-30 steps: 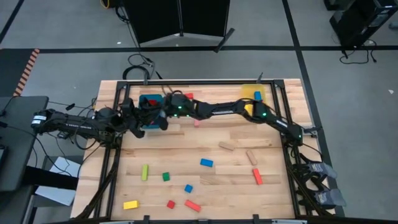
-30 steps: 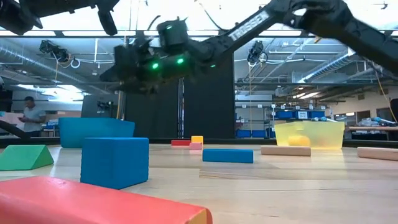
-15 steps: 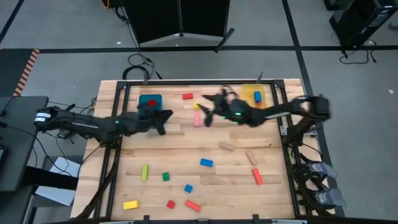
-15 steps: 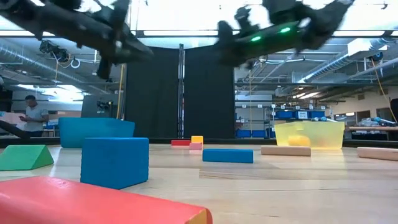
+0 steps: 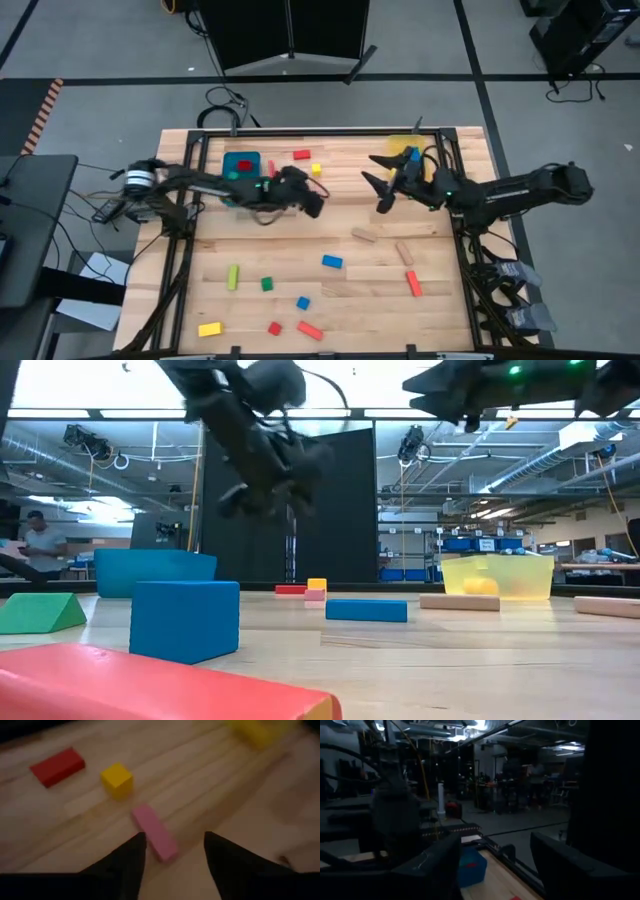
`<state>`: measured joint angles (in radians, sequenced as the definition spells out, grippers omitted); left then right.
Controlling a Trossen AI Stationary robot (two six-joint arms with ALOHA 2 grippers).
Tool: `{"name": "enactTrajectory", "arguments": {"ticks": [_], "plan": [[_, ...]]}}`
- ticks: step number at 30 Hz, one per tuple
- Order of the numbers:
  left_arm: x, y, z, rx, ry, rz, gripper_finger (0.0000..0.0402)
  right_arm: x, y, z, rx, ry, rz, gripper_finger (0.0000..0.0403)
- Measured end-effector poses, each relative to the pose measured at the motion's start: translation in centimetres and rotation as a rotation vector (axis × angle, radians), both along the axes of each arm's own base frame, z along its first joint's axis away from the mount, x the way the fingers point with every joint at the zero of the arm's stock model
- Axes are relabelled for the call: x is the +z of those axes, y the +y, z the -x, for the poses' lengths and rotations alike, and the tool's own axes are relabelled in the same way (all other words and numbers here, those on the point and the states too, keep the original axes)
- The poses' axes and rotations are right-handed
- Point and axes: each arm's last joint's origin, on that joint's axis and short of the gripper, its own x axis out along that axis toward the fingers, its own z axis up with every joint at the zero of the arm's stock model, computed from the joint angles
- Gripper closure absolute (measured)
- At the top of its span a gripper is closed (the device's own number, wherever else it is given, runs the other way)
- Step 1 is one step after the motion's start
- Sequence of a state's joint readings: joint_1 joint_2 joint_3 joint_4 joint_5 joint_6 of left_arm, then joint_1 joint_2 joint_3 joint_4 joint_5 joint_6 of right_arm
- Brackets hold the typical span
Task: Sort blocks by size
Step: Put the large orange block into the yellow bin
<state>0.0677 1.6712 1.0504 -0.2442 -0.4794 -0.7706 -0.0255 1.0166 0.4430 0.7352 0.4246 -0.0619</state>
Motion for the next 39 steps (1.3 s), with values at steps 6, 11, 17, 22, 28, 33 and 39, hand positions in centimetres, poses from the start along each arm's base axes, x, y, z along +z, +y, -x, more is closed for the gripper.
{"name": "enactTrajectory", "arguments": {"ticks": [6,11,17,22,28,33,39], "plan": [[-2.1,1.4,-3.6,0.015,0.08,0.065,0.0125,0.2,0.8,0.7,0.01,0.04,0.013,0.0151],[-4.0,2.3,-5.0,0.048,0.139,0.101,0.0103,0.1,1.3,0.7,0.034,0.044,0.014,0.0153],[-5.6,2.7,-5.1,0.099,0.201,0.131,0.0101,0.1,1.8,0.7,0.058,0.043,0.015,0.015],[-6.9,3.1,-5.3,0.102,0.216,0.145,0.0102,0.2,1.9,0.7,0.062,0.042,0.014,0.0153],[-7.8,3.2,-5.5,0.105,0.239,0.143,0.0139,0.2,2.1,0.7,0.07,0.042,0.014,0.0151],[-7.9,3.2,-5.5,0.105,0.245,0.132,0.0233,0.2,2.1,0.7,0.074,0.041,0.013,0.015],[-7.9,2.9,-5.6,0.043,0.263,0.118,0.0296,0.2,2.1,0.7,0.074,0.041,0.014,0.0155]]}}
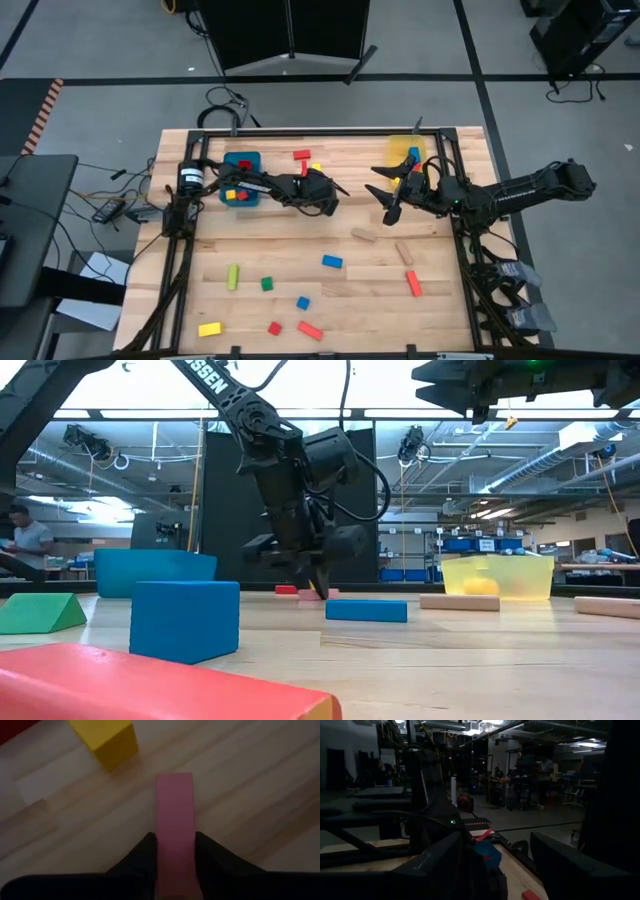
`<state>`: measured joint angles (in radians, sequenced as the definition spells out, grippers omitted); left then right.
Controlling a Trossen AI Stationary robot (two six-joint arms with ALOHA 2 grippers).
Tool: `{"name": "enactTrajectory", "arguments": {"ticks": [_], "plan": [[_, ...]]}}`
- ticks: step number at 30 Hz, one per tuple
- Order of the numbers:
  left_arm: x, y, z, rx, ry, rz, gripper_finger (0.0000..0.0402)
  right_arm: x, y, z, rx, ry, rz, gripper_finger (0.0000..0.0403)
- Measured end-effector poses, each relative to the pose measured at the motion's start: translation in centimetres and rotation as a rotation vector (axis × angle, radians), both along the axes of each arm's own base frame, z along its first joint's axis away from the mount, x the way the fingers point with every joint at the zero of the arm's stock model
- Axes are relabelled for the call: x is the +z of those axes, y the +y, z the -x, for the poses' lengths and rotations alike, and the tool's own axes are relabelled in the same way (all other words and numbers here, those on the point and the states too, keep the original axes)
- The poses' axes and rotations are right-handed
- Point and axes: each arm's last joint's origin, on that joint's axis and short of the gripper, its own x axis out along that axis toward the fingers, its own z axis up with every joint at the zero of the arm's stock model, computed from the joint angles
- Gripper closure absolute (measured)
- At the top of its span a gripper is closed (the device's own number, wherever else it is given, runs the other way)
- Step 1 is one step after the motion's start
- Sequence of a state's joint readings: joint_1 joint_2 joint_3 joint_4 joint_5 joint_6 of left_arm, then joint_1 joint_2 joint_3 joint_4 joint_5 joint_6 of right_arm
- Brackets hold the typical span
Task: Sort blocks by size
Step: Put the large orange block into the yellow bin
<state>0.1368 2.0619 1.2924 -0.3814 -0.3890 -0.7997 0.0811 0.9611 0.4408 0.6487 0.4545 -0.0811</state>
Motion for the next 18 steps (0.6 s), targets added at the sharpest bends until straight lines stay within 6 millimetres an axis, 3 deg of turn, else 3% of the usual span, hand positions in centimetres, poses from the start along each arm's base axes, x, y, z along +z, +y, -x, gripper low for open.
{"name": "enactTrajectory", "arguments": {"ticks": [5,9,12,18], "plan": [[1.8,-1.4,-1.9,-0.158,-0.045,-0.033,0.0296,0.0,0.2,0.0,0.012,-0.001,0.002,0.0153],[5.6,-2.0,-4.9,-0.289,-0.278,-0.097,0.0296,0.4,0.9,0.0,0.074,-0.031,0.045,0.0152],[7.4,-0.5,-6.4,-0.313,-0.402,-0.164,0.0296,1.2,1.6,0.2,0.143,-0.1,0.077,0.0155],[8.0,3.0,-9.0,-0.332,-0.55,-0.176,0.0296,2.2,3.0,0.7,0.214,-0.195,0.136,0.0157]]}}
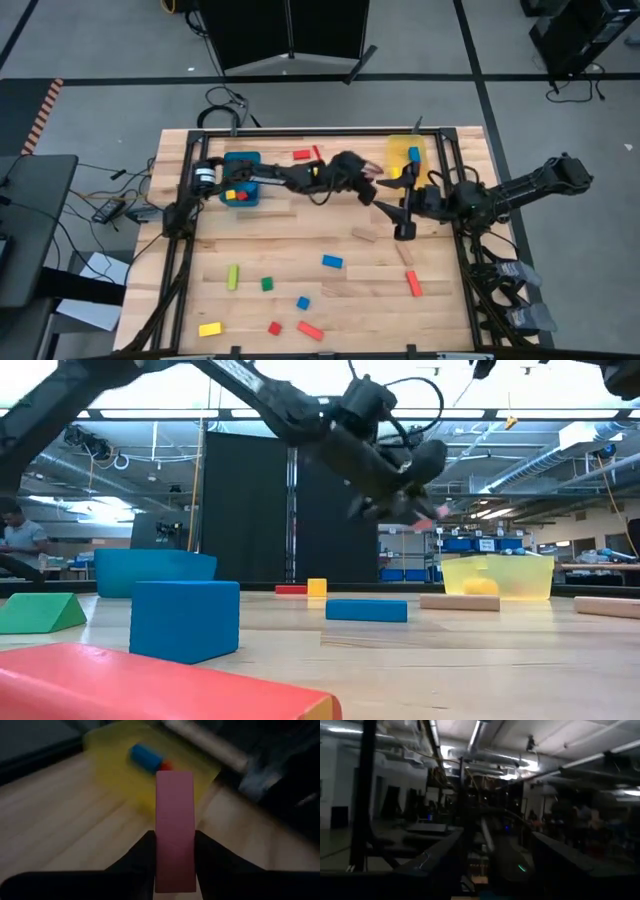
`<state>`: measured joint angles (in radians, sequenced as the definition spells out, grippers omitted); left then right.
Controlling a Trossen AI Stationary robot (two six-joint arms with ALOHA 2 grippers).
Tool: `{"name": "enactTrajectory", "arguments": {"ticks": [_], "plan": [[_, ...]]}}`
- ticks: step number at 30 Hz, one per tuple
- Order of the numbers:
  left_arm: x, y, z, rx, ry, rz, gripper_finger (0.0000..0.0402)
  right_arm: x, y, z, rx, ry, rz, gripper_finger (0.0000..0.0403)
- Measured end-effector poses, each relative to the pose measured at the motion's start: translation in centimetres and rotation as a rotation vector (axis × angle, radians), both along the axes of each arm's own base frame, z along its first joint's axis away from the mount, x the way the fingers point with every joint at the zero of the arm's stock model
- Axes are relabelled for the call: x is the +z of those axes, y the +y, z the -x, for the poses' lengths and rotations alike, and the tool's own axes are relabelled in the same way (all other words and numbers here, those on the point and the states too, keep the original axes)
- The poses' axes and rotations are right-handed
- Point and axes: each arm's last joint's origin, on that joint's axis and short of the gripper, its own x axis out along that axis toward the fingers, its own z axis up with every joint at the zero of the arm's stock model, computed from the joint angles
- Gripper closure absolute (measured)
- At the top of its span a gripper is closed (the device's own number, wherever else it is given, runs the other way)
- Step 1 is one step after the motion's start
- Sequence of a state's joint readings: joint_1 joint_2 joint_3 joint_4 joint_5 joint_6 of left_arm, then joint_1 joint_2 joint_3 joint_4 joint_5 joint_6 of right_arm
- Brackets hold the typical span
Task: Sort blocks by size
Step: Put the large orange block into the yellow bin, then put the small yellow block into the blue bin
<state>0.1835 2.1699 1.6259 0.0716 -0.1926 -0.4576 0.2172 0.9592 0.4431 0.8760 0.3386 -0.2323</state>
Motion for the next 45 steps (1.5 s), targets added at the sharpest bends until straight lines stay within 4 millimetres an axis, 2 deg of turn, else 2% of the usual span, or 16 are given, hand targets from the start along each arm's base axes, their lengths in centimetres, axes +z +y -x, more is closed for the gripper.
{"name": "enactTrajectory", "arguments": {"ticks": [4,6,8,12,17,19,21,24,26,28,32,39,42,45], "plan": [[-1.4,2.3,-2.3,-0.039,-0.082,0.048,0.0296,0.2,0.5,0.2,0.02,-0.014,0.017,0.0157],[-1.4,3.2,-3.5,-0.067,-0.108,0.074,0.0296,0.2,0.6,0.3,0.022,-0.021,0.019,0.0159],[-1.0,3.7,-5.1,-0.103,-0.181,0.079,0.0296,0.2,0.6,0.3,0.018,-0.019,0.024,0.0161],[-2.2,4.4,-7.6,-0.141,-0.21,0.097,0.0296,0.2,0.7,0.3,0.018,-0.021,0.022,0.0161],[-3.1,5.3,-9.7,-0.151,-0.224,0.119,0.0294,0.2,0.8,0.3,0.024,-0.022,0.021,0.0162],[-3.8,5.4,-9.7,-0.147,-0.253,0.132,0.0262,0.2,0.8,0.3,0.023,-0.021,0.021,0.0163],[-4.4,5.6,-9.5,-0.14,-0.231,0.146,0.0208,0.2,0.8,0.3,0.026,-0.017,0.022,0.0164],[-3.9,5.9,-9.4,-0.174,-0.222,0.13,0.0134,0.1,0.9,0.3,0.025,-0.006,0.026,0.0164],[-3.2,6.0,-9.3,-0.184,-0.243,0.127,0.0102,0.0,0.9,0.2,0.023,-0.001,0.031,0.0162],[-2.9,6.0,-9.2,-0.179,-0.238,0.121,0.0089,0.0,0.9,0.2,0.019,0.002,0.042,0.0162],[-1.0,5.5,-8.9,-0.165,-0.21,0.05,0.0108,0.0,1.3,0.3,0.031,0.01,0.07,0.0164],[3.7,2.7,-7.1,-0.181,-0.104,-0.089,0.0208,0.0,2.3,0.6,0.059,0.012,0.144,0.0161],[6.0,1.2,-5.3,-0.148,-0.087,-0.177,0.0243,0.0,2.6,0.7,0.067,0.011,0.156,0.0162],[7.2,-0.2,-2.3,-0.119,-0.078,-0.216,0.0267,0.0,2.7,0.8,0.073,0.01,0.157,0.0165]]}}
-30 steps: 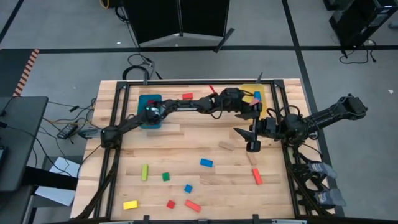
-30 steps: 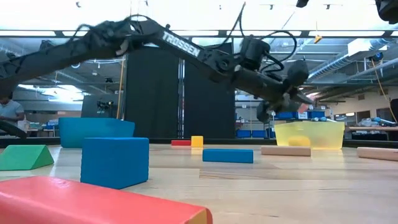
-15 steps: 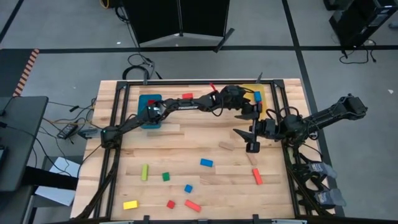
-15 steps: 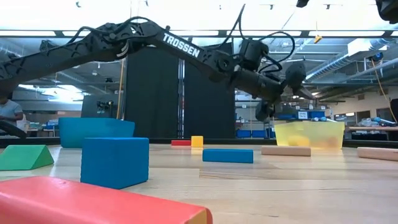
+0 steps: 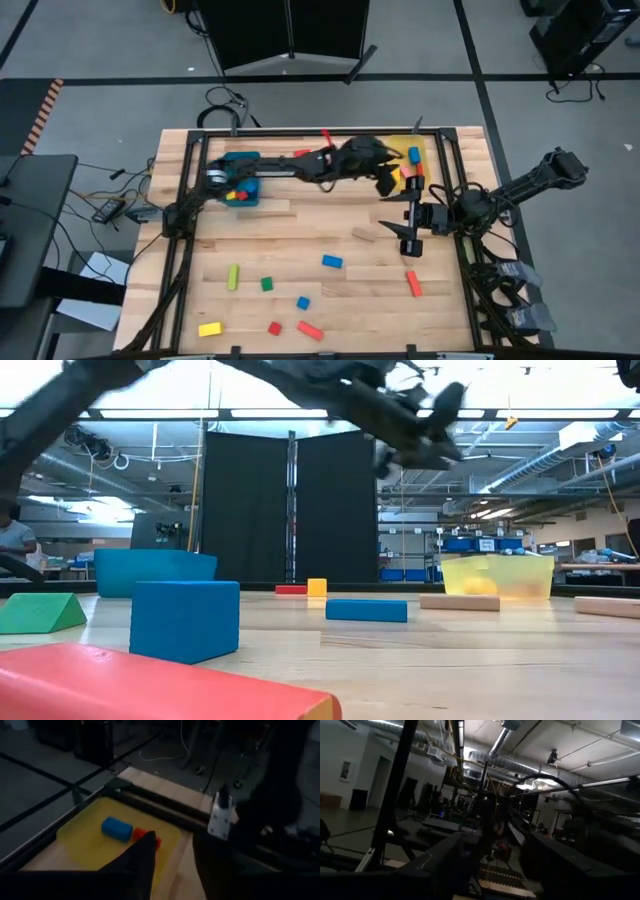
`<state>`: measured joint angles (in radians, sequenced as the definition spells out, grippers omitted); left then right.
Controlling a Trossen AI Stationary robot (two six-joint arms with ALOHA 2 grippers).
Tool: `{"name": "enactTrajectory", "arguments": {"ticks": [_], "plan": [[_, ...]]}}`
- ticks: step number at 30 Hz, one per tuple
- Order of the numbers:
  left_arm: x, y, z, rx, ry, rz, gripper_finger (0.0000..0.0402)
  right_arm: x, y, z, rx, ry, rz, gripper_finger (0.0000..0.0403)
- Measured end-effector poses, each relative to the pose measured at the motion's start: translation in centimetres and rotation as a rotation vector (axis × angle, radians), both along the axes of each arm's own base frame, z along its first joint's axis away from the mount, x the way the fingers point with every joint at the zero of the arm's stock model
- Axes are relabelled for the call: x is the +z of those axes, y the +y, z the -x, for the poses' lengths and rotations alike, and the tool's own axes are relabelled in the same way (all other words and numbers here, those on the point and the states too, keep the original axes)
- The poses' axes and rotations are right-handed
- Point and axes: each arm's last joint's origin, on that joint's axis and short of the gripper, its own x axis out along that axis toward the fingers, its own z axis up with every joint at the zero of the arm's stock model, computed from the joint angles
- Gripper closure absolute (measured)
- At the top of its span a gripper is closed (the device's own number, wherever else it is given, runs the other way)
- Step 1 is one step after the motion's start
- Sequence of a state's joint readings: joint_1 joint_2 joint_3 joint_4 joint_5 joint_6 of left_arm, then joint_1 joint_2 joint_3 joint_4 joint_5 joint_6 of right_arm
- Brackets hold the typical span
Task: Sort blocks by size
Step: Put the small yellow block into the blue bin
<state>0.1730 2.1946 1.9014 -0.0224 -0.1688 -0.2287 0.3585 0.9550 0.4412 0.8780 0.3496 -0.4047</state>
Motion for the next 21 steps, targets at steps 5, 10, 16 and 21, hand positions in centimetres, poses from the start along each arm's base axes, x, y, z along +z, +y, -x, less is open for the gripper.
{"name": "enactTrajectory", "arguments": {"ticks": [5,10,16,21], "plan": [[-0.6,-2.1,7.6,0.002,-0.066,-0.002,0.0283,0.0,-0.1,0.0,-0.015,0.005,0.007,0.0166],[-1.1,-5.2,16.2,-0.035,-0.194,0.04,0.0284,-0.4,-2.3,-0.6,-0.294,0.027,-0.184,0.0175],[-1.5,-8.0,24.1,-0.011,-0.32,0.065,0.0284,-2.6,-6.0,-3.8,-0.427,0.169,-0.39,0.0205],[-1.5,-8.9,28.3,0.074,-0.397,0.064,0.0284,-4.1,-8.8,-8.4,-0.518,0.414,-0.471,0.0225]]}}
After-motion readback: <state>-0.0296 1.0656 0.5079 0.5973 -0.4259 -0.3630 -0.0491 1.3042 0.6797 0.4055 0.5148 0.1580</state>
